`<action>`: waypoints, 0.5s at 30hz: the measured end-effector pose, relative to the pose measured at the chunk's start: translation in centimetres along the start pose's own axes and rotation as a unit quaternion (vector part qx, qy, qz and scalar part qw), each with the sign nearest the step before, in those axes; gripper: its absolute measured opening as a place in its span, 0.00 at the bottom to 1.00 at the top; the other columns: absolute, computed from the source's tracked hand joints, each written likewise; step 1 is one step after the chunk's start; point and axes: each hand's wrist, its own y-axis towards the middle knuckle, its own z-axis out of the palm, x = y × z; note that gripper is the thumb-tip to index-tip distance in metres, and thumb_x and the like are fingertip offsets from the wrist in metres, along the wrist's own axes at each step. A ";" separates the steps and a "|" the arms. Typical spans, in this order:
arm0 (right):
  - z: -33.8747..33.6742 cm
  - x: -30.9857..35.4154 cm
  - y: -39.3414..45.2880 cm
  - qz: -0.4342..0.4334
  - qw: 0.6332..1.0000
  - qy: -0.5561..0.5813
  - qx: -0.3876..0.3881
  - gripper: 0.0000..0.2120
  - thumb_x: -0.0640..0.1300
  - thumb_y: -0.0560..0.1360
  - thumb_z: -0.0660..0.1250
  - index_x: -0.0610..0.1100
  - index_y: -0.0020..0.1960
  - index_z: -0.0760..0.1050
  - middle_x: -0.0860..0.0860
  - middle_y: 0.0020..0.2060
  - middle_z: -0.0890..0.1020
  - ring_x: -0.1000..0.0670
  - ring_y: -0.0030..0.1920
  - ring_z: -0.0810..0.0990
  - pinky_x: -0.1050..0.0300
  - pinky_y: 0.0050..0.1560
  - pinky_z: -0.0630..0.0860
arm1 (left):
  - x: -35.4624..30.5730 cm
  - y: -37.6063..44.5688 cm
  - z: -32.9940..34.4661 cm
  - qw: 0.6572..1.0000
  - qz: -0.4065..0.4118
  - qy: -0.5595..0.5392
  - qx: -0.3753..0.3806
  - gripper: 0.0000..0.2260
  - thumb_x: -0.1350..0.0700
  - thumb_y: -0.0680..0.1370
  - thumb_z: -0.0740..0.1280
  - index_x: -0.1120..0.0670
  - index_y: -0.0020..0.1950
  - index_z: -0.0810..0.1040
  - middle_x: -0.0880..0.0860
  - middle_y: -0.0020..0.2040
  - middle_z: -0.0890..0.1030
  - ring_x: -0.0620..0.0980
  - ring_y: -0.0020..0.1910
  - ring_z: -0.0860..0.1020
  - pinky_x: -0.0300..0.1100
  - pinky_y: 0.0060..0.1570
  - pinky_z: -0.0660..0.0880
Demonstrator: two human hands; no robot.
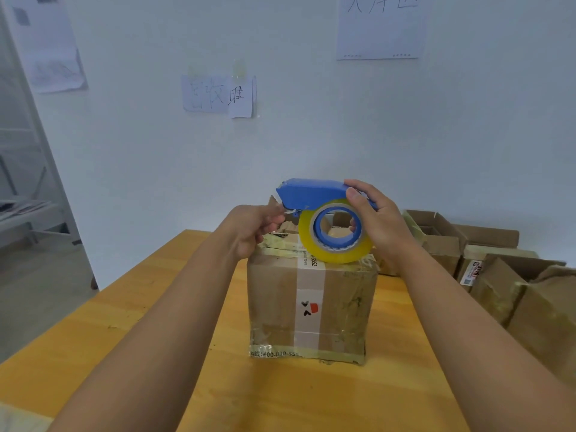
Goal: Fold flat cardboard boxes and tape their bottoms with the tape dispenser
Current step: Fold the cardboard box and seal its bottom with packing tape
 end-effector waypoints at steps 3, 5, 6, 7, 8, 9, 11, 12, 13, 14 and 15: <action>-0.2 0.9 0.3 0.000 0.999 -0.023 0.047 0.23 0.67 0.71 0.62 0.62 0.65 0.74 0.64 0.57 0.78 0.58 0.56 0.79 0.63 0.54 0.77 | -0.2 0.3 -0.8 0.999 0.003 -0.024 -0.031 0.02 0.60 0.76 0.71 0.59 0.46 0.82 0.49 0.32 0.80 0.43 0.30 0.70 0.37 0.32 0.65; -0.3 1.6 0.8 -0.011 0.997 -0.030 0.065 0.21 0.65 0.73 0.65 0.61 0.64 0.75 0.65 0.57 0.78 0.62 0.55 0.79 0.68 0.51 0.76 | -0.4 0.3 -1.5 0.999 0.005 -0.032 -0.040 0.02 0.61 0.77 0.70 0.60 0.46 0.82 0.50 0.33 0.79 0.44 0.31 0.69 0.37 0.32 0.68; -0.3 2.1 1.1 -0.017 0.997 -0.037 0.069 0.19 0.63 0.75 0.66 0.61 0.64 0.76 0.64 0.57 0.78 0.64 0.54 0.78 0.70 0.50 0.76 | -0.4 0.3 -1.8 0.999 0.005 -0.030 -0.040 0.02 0.61 0.77 0.70 0.60 0.46 0.82 0.50 0.33 0.79 0.44 0.31 0.70 0.37 0.32 0.69; -0.3 2.6 1.6 -0.021 0.996 -0.045 0.075 0.16 0.60 0.77 0.67 0.60 0.63 0.76 0.64 0.57 0.78 0.66 0.53 0.78 0.72 0.49 0.75 | -0.3 0.2 -2.0 0.999 0.004 -0.031 -0.037 0.03 0.61 0.77 0.70 0.60 0.46 0.82 0.50 0.33 0.79 0.44 0.31 0.70 0.36 0.31 0.70; -0.4 3.1 1.9 -0.025 0.995 -0.050 0.083 0.15 0.58 0.77 0.67 0.60 0.63 0.77 0.65 0.56 0.79 0.67 0.52 0.78 0.74 0.48 0.74 | -0.2 0.1 -2.2 0.999 0.003 -0.037 -0.035 0.03 0.61 0.77 0.70 0.60 0.46 0.82 0.51 0.34 0.79 0.44 0.31 0.70 0.35 0.30 0.71; -0.5 3.6 2.3 -0.030 0.994 -0.055 0.090 0.14 0.58 0.78 0.68 0.59 0.63 0.78 0.65 0.56 0.79 0.69 0.51 0.78 0.76 0.47 0.73 | 0.0 0.1 -2.5 0.998 0.002 -0.046 -0.035 0.03 0.61 0.77 0.70 0.60 0.47 0.82 0.51 0.35 0.79 0.44 0.32 0.70 0.35 0.30 0.72; -1.0 4.2 2.7 -0.038 0.993 -0.062 0.093 0.14 0.57 0.77 0.68 0.57 0.62 0.79 0.65 0.56 0.79 0.69 0.51 0.78 0.78 0.46 0.72 | 0.2 0.0 -3.3 0.997 -0.002 -0.057 -0.044 0.06 0.59 0.77 0.71 0.61 0.50 0.81 0.52 0.37 0.79 0.45 0.33 0.71 0.35 0.31 0.73; -1.3 4.2 2.8 -0.040 0.993 -0.063 0.092 0.14 0.57 0.78 0.68 0.56 0.62 0.79 0.65 0.56 0.80 0.69 0.51 0.78 0.78 0.46 0.72 | 0.3 0.0 -4.0 0.997 -0.004 -0.058 -0.052 0.07 0.59 0.77 0.72 0.61 0.51 0.81 0.52 0.38 0.78 0.45 0.34 0.71 0.36 0.33 0.73; -1.6 4.1 2.8 -0.038 0.993 -0.066 0.095 0.14 0.56 0.78 0.68 0.56 0.62 0.80 0.64 0.56 0.80 0.69 0.52 0.78 0.77 0.46 0.72 | 0.6 0.0 -4.6 0.997 -0.007 -0.054 -0.062 0.08 0.58 0.77 0.72 0.62 0.52 0.81 0.52 0.39 0.78 0.45 0.35 0.71 0.36 0.34 0.73; -1.9 4.0 2.7 -0.034 0.992 -0.070 0.103 0.13 0.55 0.78 0.68 0.56 0.62 0.80 0.63 0.56 0.80 0.68 0.52 0.79 0.76 0.46 0.73 | 1.1 0.0 -5.3 0.996 -0.012 -0.048 -0.072 0.08 0.59 0.77 0.72 0.62 0.53 0.81 0.52 0.39 0.78 0.45 0.36 0.71 0.37 0.35 0.73; -2.0 3.8 2.7 -0.030 0.990 -0.077 0.113 0.13 0.54 0.78 0.68 0.56 0.62 0.79 0.63 0.55 0.81 0.66 0.52 0.79 0.75 0.46 0.74 | 1.6 0.0 -5.8 0.996 -0.019 -0.042 -0.077 0.08 0.59 0.77 0.72 0.62 0.53 0.81 0.52 0.38 0.78 0.45 0.35 0.71 0.37 0.35 0.73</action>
